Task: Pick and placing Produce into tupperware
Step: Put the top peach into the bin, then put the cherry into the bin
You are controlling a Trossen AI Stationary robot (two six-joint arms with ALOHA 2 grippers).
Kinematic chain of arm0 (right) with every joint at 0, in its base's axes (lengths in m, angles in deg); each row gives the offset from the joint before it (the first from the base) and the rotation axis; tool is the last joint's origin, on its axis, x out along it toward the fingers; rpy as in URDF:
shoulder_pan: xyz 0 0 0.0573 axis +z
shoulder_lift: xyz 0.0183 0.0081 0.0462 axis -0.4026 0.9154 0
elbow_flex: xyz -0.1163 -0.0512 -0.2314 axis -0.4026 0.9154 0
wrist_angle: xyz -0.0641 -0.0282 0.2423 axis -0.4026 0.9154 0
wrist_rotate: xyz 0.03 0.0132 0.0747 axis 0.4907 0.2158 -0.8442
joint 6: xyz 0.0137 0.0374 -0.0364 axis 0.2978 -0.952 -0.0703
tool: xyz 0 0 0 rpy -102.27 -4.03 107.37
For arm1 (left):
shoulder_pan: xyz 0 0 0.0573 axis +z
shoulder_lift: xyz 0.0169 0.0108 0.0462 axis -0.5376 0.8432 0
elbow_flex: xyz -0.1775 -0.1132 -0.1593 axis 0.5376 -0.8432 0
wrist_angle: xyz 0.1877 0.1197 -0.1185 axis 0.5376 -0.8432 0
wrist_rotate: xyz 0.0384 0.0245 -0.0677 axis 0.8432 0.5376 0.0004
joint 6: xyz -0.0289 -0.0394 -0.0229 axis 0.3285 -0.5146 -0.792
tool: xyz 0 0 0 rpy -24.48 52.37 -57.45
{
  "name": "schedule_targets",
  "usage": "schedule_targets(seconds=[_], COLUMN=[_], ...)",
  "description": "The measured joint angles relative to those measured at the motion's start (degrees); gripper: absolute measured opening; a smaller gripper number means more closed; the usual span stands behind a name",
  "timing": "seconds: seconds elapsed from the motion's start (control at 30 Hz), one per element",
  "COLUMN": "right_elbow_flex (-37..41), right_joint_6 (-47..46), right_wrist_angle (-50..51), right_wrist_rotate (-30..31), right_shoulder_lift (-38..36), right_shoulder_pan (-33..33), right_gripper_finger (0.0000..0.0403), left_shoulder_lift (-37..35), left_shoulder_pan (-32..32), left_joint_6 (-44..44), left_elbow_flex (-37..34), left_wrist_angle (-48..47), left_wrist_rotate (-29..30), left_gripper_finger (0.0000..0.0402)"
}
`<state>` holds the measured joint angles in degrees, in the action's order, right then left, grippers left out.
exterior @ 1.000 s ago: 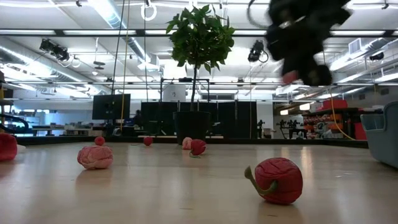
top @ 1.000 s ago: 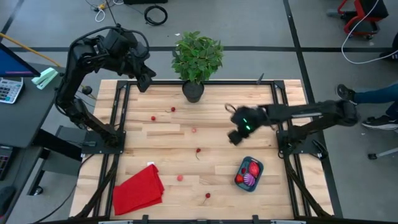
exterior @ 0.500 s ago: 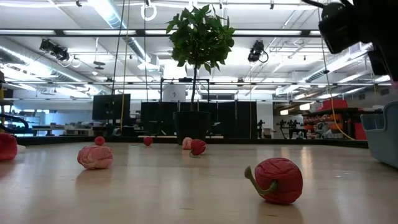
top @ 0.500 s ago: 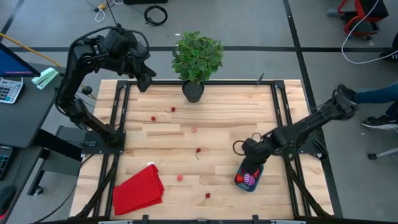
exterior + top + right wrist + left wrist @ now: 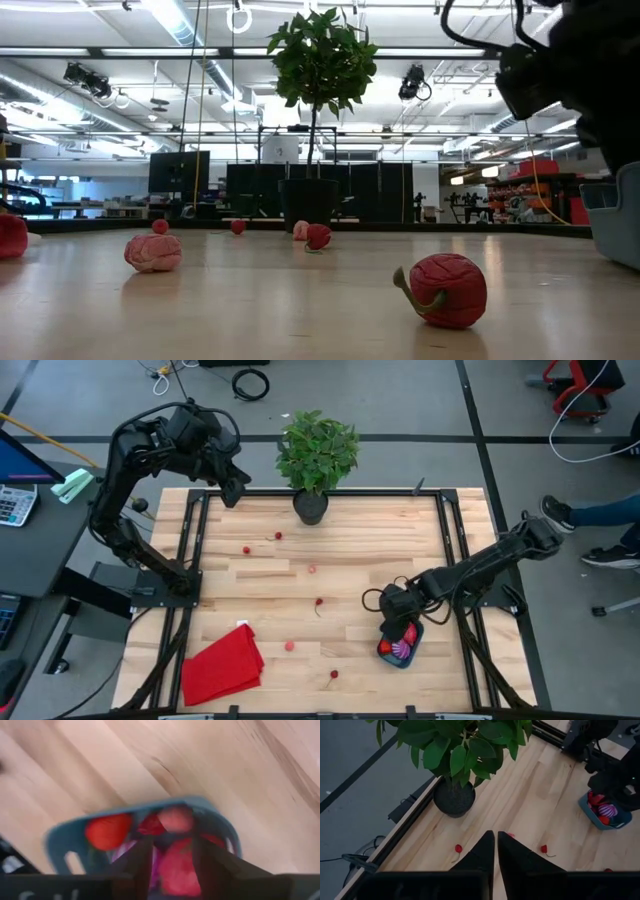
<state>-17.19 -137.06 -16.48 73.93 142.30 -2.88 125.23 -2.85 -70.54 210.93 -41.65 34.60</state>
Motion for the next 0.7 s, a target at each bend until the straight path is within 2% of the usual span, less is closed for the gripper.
schedule_targets(seconds=[0.23, 0.37, 0.53, 0.7], right_elbow_flex=[0.0, -0.1, -0.1, -0.1], right_joint_6=[1.6, 2.5, 17.4, 33.7], right_wrist_angle=[-7.5, -16.4, -32.9, -40.8], right_wrist_rotate=[0.1, 4.5, 5.0, 2.1], right_shoulder_lift=[-3.4, -5.0, -2.5, 2.9], right_shoulder_pan=[-2.6, -4.0, -4.5, -3.1], right_gripper_finger=[0.0170, 0.0174, 0.0175, 0.0181], left_shoulder_lift=[0.0, 0.0, 0.0, 0.0], left_shoulder_pan=[0.0, 0.0, 0.0, 0.0], left_joint_6=[-0.3, -0.3, -0.3, -0.2], left_elbow_flex=[0.0, 0.0, 0.0, 0.0], left_wrist_angle=[0.0, 0.0, 0.0, 0.0], left_wrist_rotate=[0.0, 0.0, 0.0, 0.0], left_gripper_finger=[0.0046, 0.0055, 0.0063, 0.0066])
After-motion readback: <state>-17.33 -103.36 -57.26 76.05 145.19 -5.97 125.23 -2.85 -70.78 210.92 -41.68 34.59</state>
